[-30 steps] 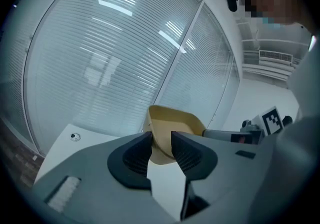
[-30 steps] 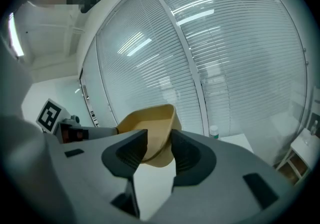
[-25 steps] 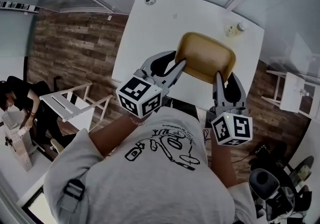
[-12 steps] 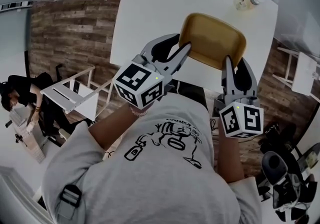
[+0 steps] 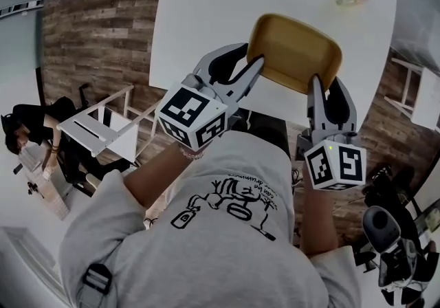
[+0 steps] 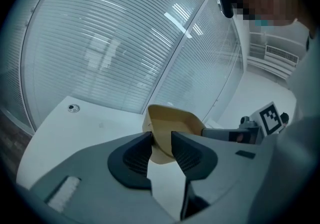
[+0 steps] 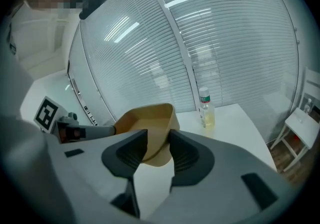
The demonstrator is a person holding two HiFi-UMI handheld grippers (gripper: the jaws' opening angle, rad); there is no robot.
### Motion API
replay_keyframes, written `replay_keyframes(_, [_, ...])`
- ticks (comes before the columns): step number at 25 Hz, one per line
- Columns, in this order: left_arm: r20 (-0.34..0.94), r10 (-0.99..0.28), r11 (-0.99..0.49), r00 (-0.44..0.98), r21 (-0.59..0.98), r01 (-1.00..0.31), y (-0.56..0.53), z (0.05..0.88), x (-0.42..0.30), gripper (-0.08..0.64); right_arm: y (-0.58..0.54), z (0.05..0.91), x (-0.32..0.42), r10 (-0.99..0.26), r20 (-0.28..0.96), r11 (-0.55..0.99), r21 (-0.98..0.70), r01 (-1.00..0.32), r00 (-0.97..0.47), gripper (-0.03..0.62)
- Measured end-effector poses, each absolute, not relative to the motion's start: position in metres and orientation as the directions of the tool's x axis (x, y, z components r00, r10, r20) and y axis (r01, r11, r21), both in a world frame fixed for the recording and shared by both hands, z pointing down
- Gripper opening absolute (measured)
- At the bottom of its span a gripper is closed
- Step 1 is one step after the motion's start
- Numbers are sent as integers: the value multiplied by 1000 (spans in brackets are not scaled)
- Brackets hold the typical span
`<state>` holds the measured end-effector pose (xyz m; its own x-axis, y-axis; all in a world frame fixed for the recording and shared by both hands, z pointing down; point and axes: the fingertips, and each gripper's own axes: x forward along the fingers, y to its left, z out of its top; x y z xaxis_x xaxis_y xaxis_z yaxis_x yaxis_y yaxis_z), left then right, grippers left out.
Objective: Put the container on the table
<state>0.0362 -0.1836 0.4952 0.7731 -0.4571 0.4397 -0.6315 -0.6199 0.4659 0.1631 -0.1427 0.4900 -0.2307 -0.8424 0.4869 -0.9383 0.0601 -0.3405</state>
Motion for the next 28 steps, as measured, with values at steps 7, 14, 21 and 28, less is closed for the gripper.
replay_keyframes(7, [472,-427,-619,771,470,-630,-183,532,41,106,-143,531,168,-822,525,28,-351,-936,-221,120])
replay_keyframes(14, [511,-409,-592,756,482,-646,-179,581,40,106,-142,578,167,-788,569,25,-353,-935,-236,120])
replay_keyframes(21, [555,-389,-562,735,490,-667,-178,622,36,106,-145,622,165,-750,614,8,-364,-931,-246,120])
replay_keyframes(28, [587,-385,-542,712,480,-689,-177,655,34,106,-150,657,165,-730,634,-2,-377,-926,-257,120])
